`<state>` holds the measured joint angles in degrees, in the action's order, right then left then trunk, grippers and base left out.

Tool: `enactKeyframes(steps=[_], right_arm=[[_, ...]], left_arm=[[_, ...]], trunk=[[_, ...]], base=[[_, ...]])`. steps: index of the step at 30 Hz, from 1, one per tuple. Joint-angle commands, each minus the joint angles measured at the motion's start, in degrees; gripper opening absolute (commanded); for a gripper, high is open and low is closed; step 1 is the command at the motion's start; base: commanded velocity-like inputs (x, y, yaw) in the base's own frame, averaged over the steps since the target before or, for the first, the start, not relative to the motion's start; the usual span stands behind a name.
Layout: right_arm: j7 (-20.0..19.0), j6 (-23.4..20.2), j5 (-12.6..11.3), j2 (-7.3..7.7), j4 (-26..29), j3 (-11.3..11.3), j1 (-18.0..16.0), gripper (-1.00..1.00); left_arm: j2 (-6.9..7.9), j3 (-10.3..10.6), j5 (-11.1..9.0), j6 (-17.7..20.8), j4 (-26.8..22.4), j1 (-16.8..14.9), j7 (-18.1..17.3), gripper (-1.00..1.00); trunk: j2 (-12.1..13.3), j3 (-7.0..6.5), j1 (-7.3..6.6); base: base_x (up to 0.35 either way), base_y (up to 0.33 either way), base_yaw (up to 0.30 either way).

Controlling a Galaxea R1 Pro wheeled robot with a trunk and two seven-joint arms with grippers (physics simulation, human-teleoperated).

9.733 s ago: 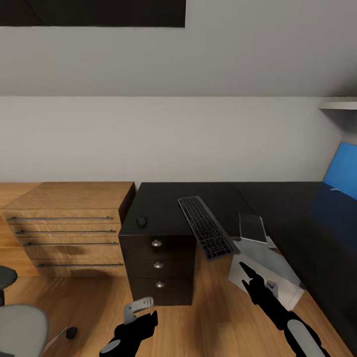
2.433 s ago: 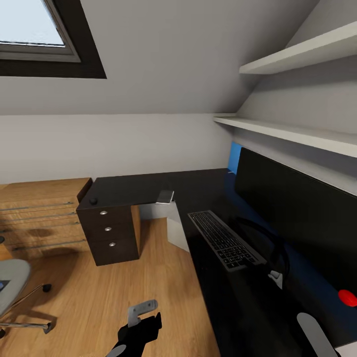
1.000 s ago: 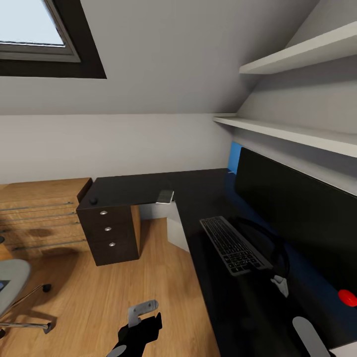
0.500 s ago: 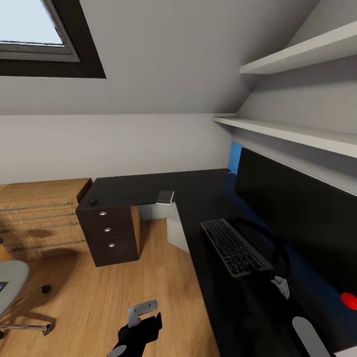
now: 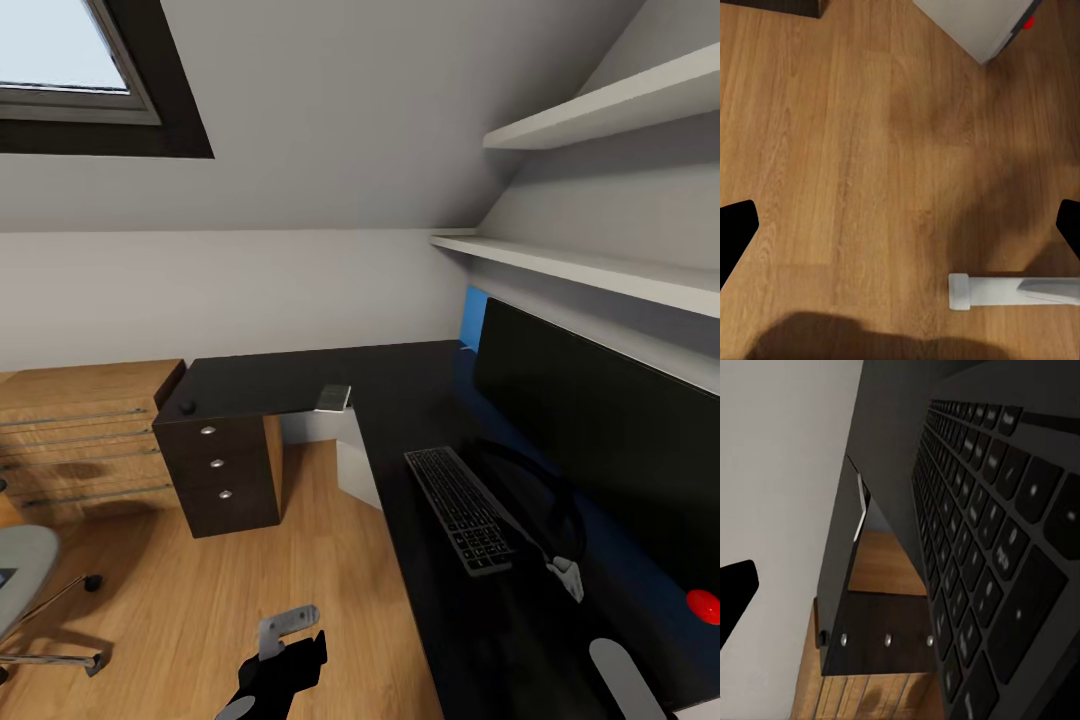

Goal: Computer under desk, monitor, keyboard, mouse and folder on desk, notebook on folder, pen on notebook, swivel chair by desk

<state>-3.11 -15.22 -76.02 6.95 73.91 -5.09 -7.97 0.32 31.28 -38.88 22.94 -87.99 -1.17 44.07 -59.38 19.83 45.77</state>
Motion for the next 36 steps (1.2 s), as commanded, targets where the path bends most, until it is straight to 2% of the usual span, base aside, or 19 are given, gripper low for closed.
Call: enactKeyframes(steps=[1,16,30,36], right_arm=[[-0.1,-0.3,-0.4,0.01,0.0,-0.1,0.0,1.00],[-0.1,-0.3,-0.5,-0.01,0.0,-0.2,0.0,1.00],[-0.2,-0.3,-0.5,0.03,0.0,-0.4,0.0,1.00],[-0.1,-0.3,-0.4,0.08,0.3,-0.4,0.0,1.00]], left_arm=[[0.03,0.1,-0.3,0.2,-0.1,-0.1,0.5,1.00],[0.03,0.1,-0.3,0.2,-0.1,-0.1,0.4,1.00],[0.03,0.0,-0.3,0.2,-0.1,-0.1,0.5,1.00],[0.03,0.0,-0.3,0.2,-0.1,-0.1,0.4,1.00]], trunk=[[0.0,0.07,0.00],[0.0,0.07,0.00],[0.0,0.07,0.00],[0.0,0.07,0.00]], base=[[0.000,0.000,0.000],[-0.013,0.000,0.000],[-0.272,0.002,0.000],[-0.257,0.198,0.000]])
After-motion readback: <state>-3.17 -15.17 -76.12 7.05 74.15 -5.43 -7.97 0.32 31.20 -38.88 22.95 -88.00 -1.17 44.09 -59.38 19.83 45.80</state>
